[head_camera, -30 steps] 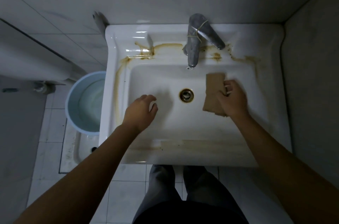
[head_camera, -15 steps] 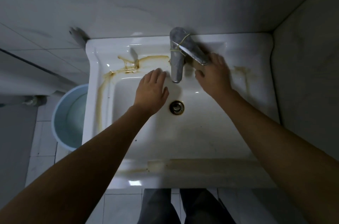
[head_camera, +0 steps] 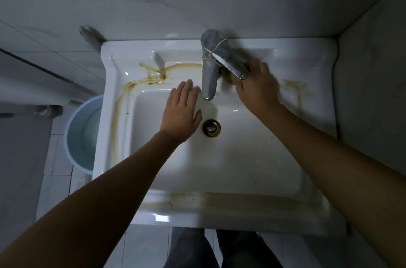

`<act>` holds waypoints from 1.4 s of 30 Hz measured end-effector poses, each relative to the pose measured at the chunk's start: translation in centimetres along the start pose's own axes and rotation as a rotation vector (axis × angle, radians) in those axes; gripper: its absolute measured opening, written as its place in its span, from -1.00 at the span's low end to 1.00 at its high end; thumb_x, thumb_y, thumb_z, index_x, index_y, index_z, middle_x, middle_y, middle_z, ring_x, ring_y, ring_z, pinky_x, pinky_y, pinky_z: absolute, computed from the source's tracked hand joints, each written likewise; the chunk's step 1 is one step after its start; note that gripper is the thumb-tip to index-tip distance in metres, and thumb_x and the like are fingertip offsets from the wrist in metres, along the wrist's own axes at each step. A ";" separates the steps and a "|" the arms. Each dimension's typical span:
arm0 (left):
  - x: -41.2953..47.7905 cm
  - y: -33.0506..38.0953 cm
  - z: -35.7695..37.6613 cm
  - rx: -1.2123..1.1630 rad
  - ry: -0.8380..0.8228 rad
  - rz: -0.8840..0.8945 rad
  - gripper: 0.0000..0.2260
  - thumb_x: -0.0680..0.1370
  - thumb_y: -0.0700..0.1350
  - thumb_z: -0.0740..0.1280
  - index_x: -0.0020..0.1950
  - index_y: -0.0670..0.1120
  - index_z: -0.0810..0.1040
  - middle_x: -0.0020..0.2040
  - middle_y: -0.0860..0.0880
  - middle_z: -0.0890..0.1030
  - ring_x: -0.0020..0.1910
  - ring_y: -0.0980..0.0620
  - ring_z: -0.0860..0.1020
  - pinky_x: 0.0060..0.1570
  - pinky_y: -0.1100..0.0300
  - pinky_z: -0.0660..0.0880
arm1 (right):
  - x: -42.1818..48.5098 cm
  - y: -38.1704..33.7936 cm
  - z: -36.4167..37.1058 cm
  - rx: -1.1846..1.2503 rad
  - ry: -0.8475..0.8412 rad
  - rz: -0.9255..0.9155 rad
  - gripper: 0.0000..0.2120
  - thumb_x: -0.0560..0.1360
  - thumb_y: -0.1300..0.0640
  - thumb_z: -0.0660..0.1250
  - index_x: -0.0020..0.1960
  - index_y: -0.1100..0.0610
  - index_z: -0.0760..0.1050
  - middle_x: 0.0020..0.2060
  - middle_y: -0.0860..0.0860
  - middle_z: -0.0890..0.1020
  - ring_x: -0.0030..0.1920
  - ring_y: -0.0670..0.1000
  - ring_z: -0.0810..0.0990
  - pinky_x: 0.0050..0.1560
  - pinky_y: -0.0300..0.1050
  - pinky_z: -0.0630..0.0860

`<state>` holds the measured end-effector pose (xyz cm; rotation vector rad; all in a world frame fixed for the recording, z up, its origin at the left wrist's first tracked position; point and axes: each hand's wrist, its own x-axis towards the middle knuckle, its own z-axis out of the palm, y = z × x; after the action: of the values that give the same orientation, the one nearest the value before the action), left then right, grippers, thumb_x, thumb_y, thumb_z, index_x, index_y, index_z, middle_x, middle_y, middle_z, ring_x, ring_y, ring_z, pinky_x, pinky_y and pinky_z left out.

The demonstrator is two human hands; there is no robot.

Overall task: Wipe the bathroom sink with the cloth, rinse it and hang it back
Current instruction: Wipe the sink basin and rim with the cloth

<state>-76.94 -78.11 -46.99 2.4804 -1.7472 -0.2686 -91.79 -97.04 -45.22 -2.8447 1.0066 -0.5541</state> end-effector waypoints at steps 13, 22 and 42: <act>0.1 0.2 0.6 0.016 0.048 0.002 -0.45 0.60 0.03 0.24 0.51 -0.22 0.27 0.55 -0.28 0.31 0.56 -0.30 0.25 0.53 -0.22 0.22 | -0.1 0.3 0.1 -0.027 -0.239 0.288 -0.55 0.43 0.01 0.33 0.29 0.09 0.46 0.11 0.24 0.50 0.12 0.30 0.49 -0.04 0.14 0.56; 0.5 -0.2 0.4 0.007 0.036 0.007 -0.45 0.60 0.06 0.20 0.51 -0.21 0.29 0.54 -0.28 0.33 0.55 -0.29 0.26 0.50 -0.21 0.26 | -1.0 3.0 -0.7 -0.150 -0.248 0.231 -0.56 0.46 0.07 0.35 0.32 0.07 0.43 0.06 0.18 0.49 0.04 0.21 0.49 -0.12 0.06 0.57; 0.0 -0.9 -0.6 -0.021 0.003 0.055 -0.43 0.61 0.07 0.21 0.54 -0.20 0.29 0.56 -0.27 0.31 0.56 -0.28 0.25 0.53 -0.19 0.24 | -2.8 4.1 -1.5 -0.124 -0.312 0.253 -0.47 0.49 0.08 0.31 0.45 0.00 0.36 0.12 0.17 0.45 0.07 0.19 0.47 -0.06 0.04 0.56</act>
<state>-75.98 -77.83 -46.57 2.4132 -1.7982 -0.2771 -96.75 -98.49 -45.48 -2.7222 1.3459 -0.0255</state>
